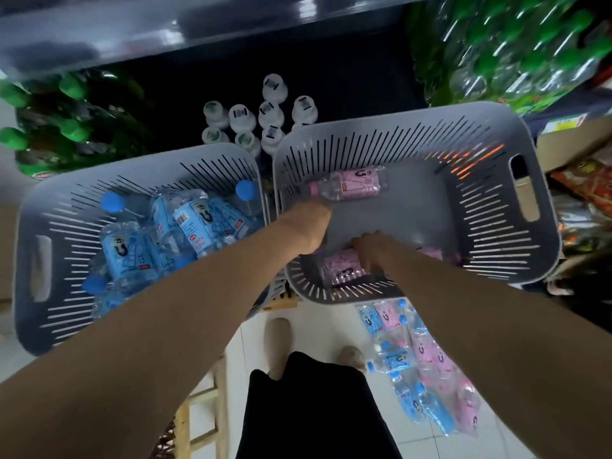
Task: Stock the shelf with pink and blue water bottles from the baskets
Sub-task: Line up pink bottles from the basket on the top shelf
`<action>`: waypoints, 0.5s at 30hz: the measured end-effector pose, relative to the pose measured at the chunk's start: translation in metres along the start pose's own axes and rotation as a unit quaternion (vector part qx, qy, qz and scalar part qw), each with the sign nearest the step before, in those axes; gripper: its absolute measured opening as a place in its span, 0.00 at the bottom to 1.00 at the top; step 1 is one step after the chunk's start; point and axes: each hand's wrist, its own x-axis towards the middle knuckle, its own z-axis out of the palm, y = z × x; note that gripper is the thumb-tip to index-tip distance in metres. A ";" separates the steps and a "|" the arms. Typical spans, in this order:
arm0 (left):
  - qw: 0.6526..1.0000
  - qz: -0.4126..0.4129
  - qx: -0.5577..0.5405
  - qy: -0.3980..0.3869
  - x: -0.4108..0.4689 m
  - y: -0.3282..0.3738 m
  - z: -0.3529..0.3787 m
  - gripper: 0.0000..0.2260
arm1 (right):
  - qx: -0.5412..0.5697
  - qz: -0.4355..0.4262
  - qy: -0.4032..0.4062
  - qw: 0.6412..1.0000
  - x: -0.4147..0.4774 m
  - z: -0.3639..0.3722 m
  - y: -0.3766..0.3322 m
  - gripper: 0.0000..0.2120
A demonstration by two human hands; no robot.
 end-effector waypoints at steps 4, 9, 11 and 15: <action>1.000 -0.001 -0.028 0.013 0.003 -0.001 -0.001 0.21 | -0.024 0.011 -0.002 1.000 0.005 0.001 0.009 0.34; 0.998 0.006 -0.054 0.015 -0.001 0.001 -0.003 0.22 | -0.002 -0.011 0.027 1.000 -0.004 -0.010 0.019 0.33; 0.998 0.009 -0.060 0.016 -0.006 0.005 -0.008 0.21 | 0.022 -0.019 0.046 0.998 -0.017 -0.023 0.023 0.30; 0.997 0.018 -0.061 0.048 -0.024 0.021 -0.037 0.13 | 0.040 -0.001 0.050 0.998 -0.055 -0.055 0.024 0.33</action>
